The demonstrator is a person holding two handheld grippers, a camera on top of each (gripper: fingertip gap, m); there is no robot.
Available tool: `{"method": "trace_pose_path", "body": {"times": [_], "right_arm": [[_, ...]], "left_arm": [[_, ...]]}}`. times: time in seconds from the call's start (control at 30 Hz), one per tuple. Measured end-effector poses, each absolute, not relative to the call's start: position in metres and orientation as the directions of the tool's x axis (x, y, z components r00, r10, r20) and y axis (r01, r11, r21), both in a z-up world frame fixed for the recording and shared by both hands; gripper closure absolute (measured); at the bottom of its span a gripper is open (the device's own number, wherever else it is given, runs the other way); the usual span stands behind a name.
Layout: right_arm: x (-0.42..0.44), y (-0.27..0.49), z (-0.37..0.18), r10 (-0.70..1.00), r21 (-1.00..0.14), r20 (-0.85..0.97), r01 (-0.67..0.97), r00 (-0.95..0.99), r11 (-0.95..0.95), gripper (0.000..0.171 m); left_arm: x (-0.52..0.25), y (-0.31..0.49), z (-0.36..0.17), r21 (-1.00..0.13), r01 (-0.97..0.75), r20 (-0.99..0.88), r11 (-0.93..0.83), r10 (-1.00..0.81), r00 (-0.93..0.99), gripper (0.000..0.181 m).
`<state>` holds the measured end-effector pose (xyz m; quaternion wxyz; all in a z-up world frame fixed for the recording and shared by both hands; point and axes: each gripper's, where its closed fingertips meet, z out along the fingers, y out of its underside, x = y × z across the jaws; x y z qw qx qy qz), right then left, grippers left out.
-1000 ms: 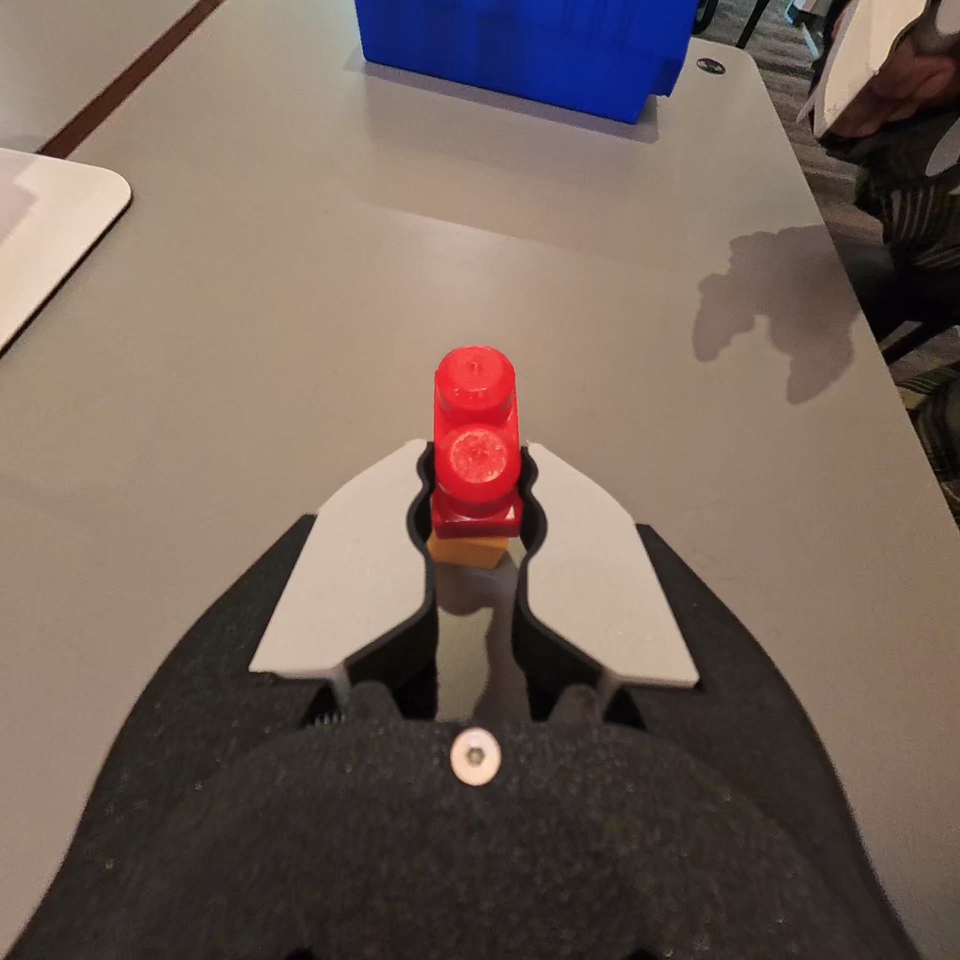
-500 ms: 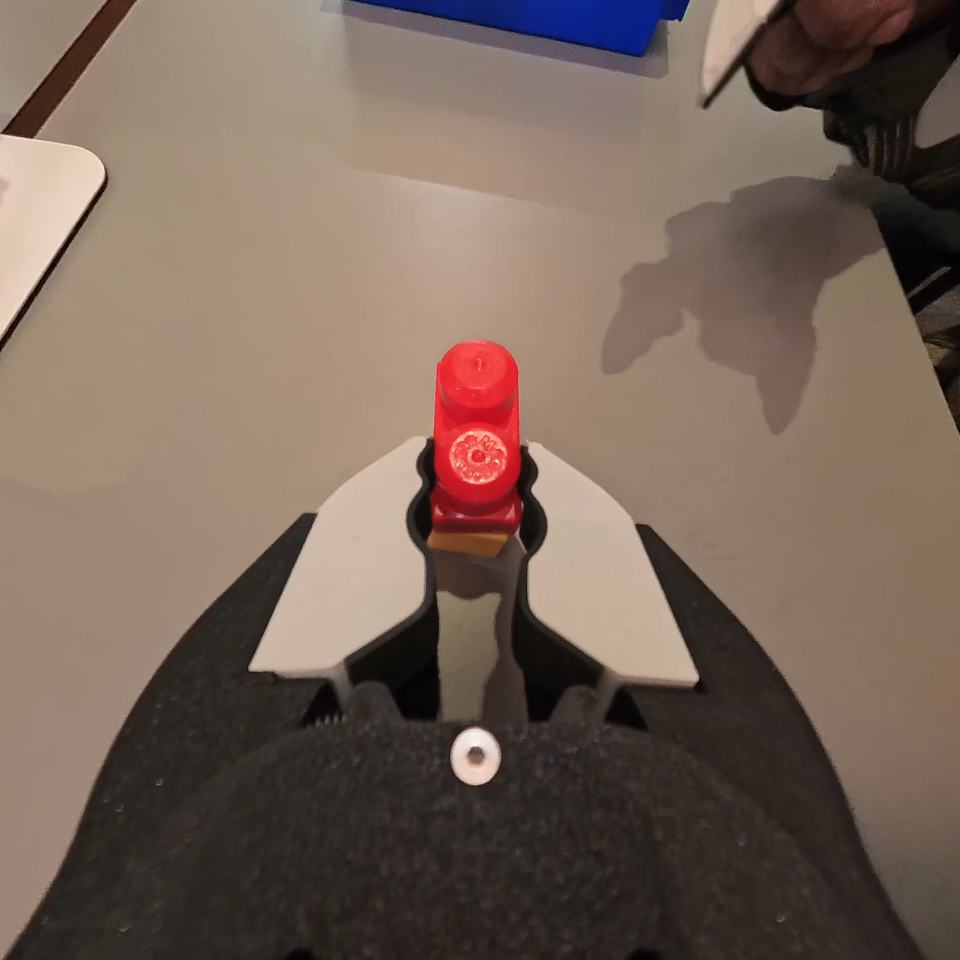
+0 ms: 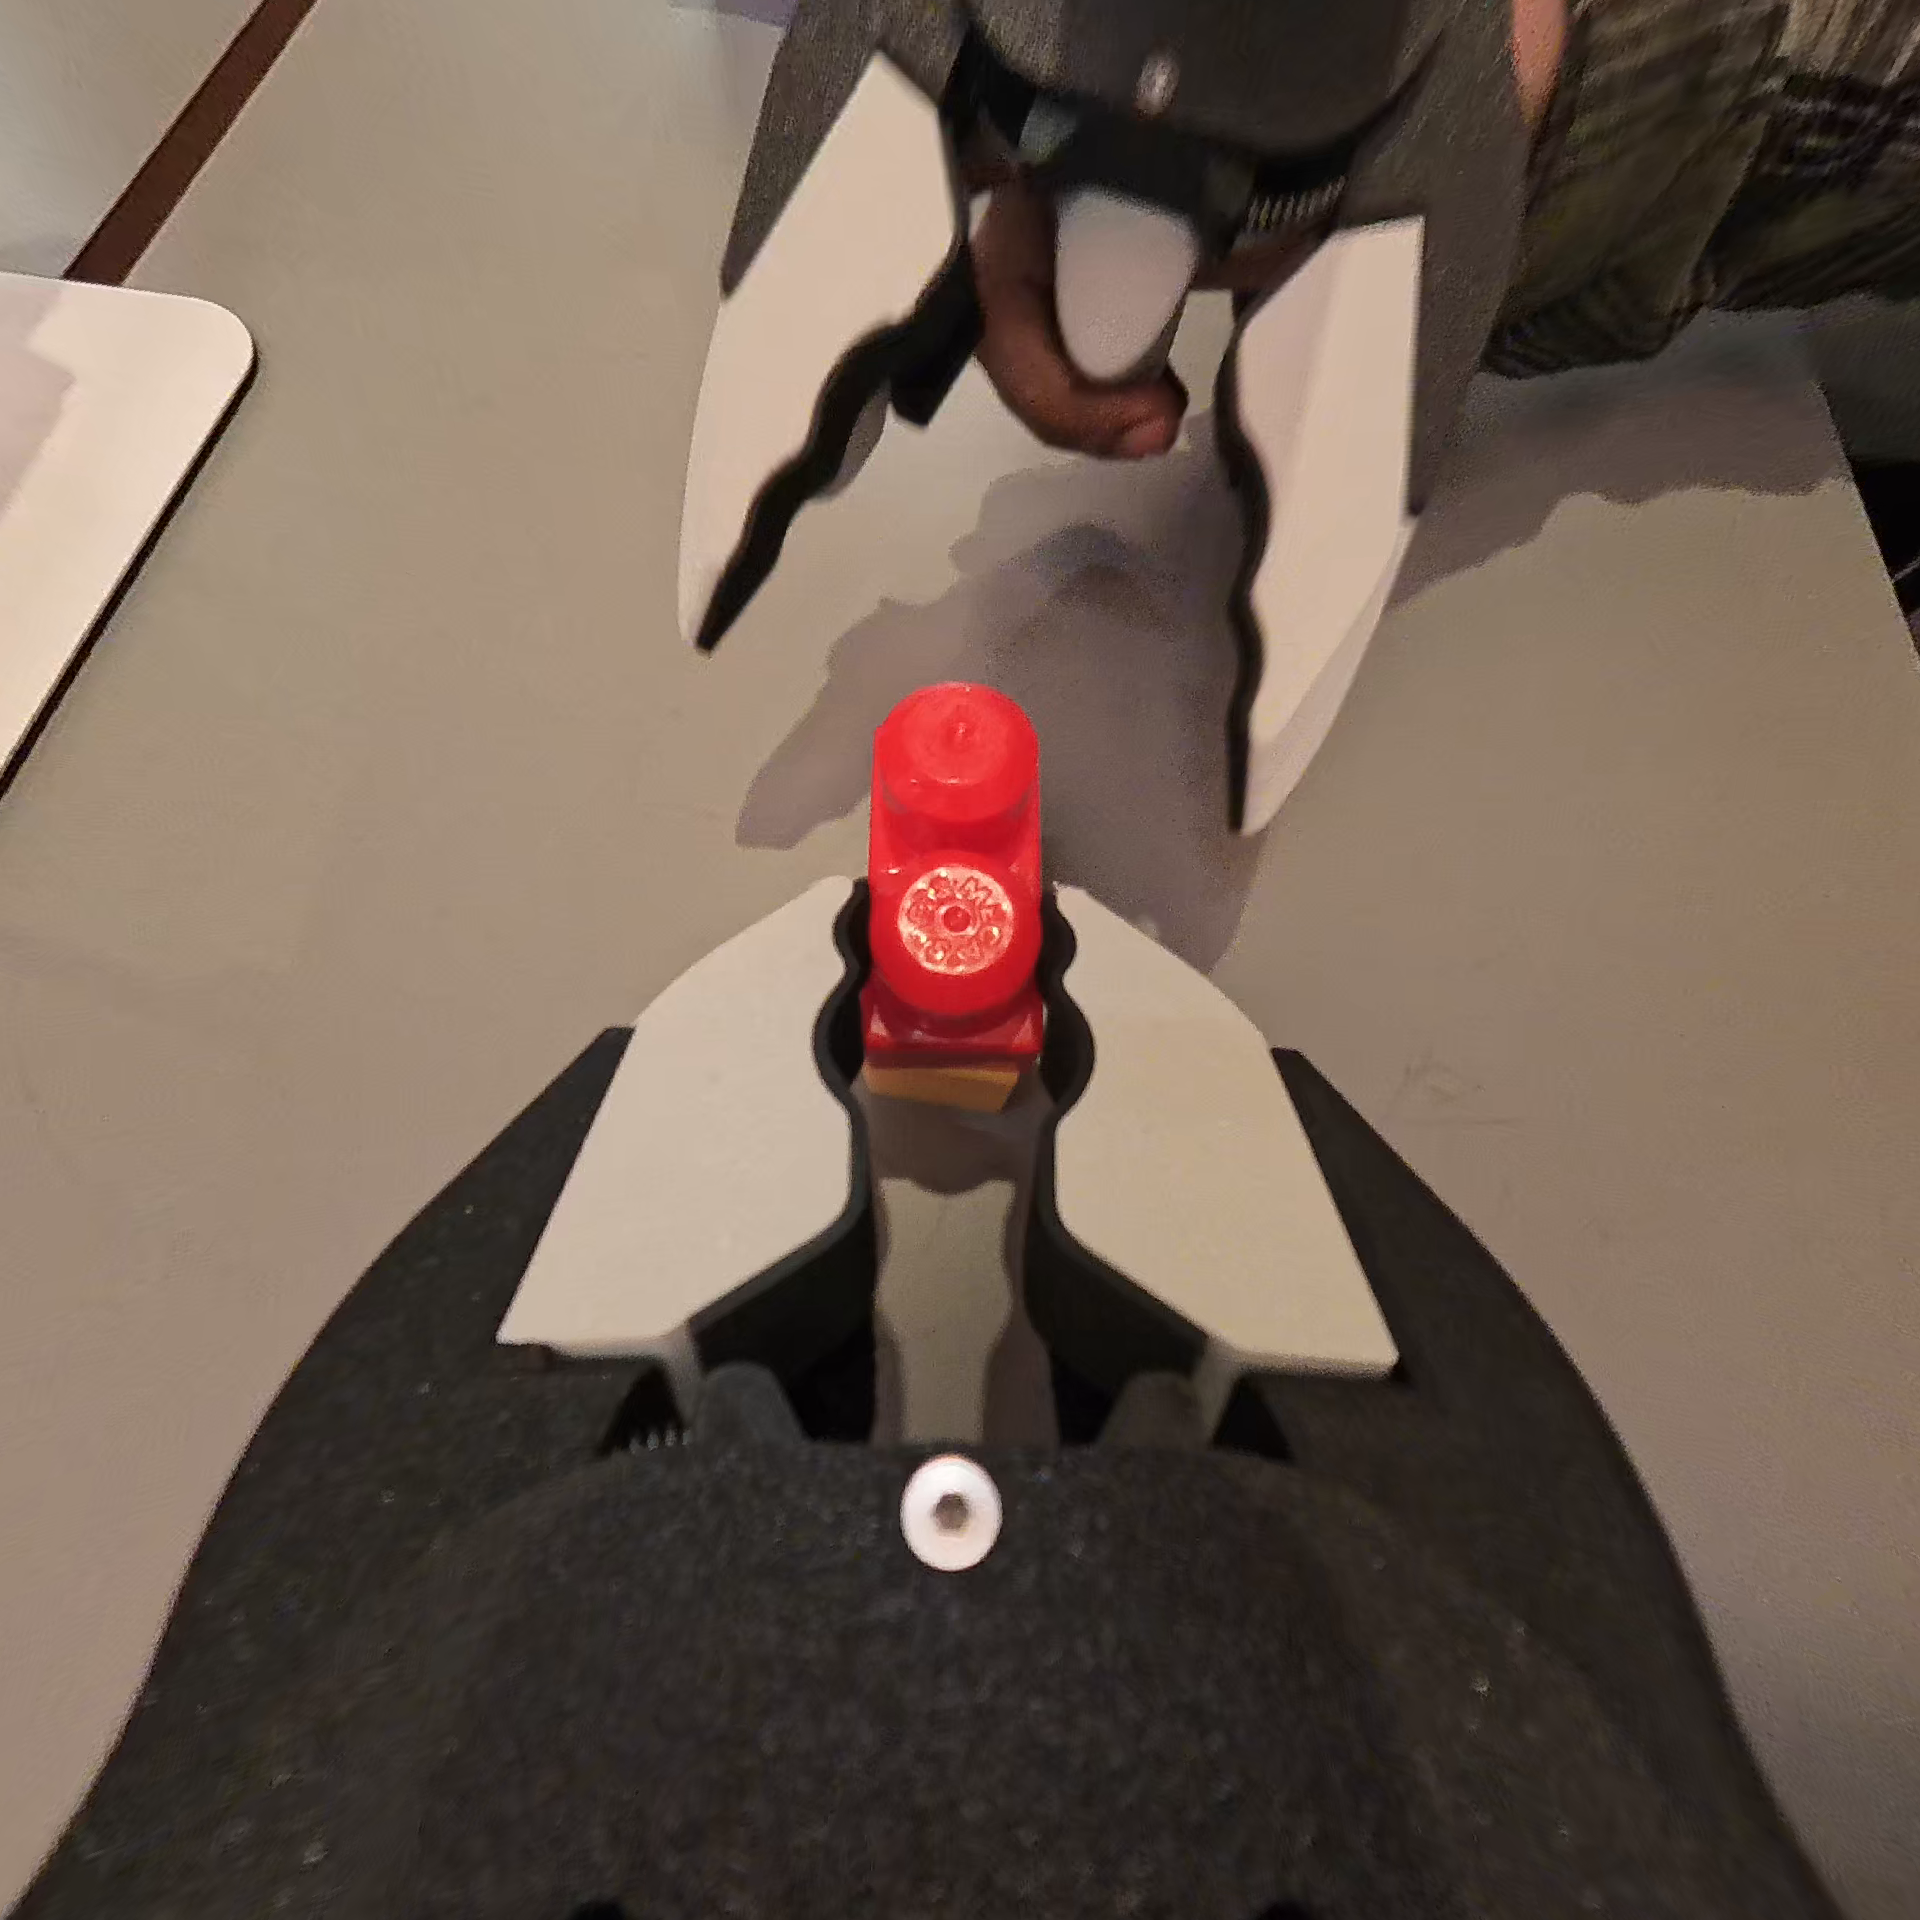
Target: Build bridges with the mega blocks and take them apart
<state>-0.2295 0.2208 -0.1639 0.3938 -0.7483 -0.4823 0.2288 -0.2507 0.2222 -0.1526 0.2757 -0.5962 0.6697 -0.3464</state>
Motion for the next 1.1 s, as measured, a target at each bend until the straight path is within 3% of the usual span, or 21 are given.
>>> {"method": "trace_pose_path", "body": {"times": [0.33, 0.67, 0.93, 1.0, 1.1], "right_arm": [[-0.261, 0.228, -0.194, 0.925, -0.743, -0.062, 0.601, 0.375, -0.294, 0.121], [-0.261, 0.222, -0.197, 0.947, -0.717, -0.052, 0.648, 0.316, -0.255, 0.130], [-0.262, 0.221, -0.196, 0.957, -0.742, -0.073, 0.626, 0.282, -0.241, 0.127], [-0.258, 0.220, -0.201, 0.956, -0.728, -0.090, 0.637, 0.278, -0.254, 0.109], [-0.253, 0.215, -0.198, 0.966, -0.723, -0.075, 0.654, 0.246, -0.223, 0.079]], "left_arm": [[-0.251, 0.222, -0.152, -0.793, -0.607, 0.042, 0.052, -0.989, -0.139, 0.150], [-0.251, 0.220, -0.152, -0.764, -0.641, 0.012, 0.073, -0.992, -0.128, 0.150], [-0.257, 0.218, -0.149, -0.760, -0.632, -0.027, 0.147, -0.980, -0.196, 0.150], [-0.262, 0.217, -0.142, -0.792, -0.600, 0.003, 0.112, -0.982, -0.187, 0.151], [-0.269, 0.216, -0.132, -0.820, -0.569, 0.041, 0.059, -0.986, -0.162, 0.140]]}}
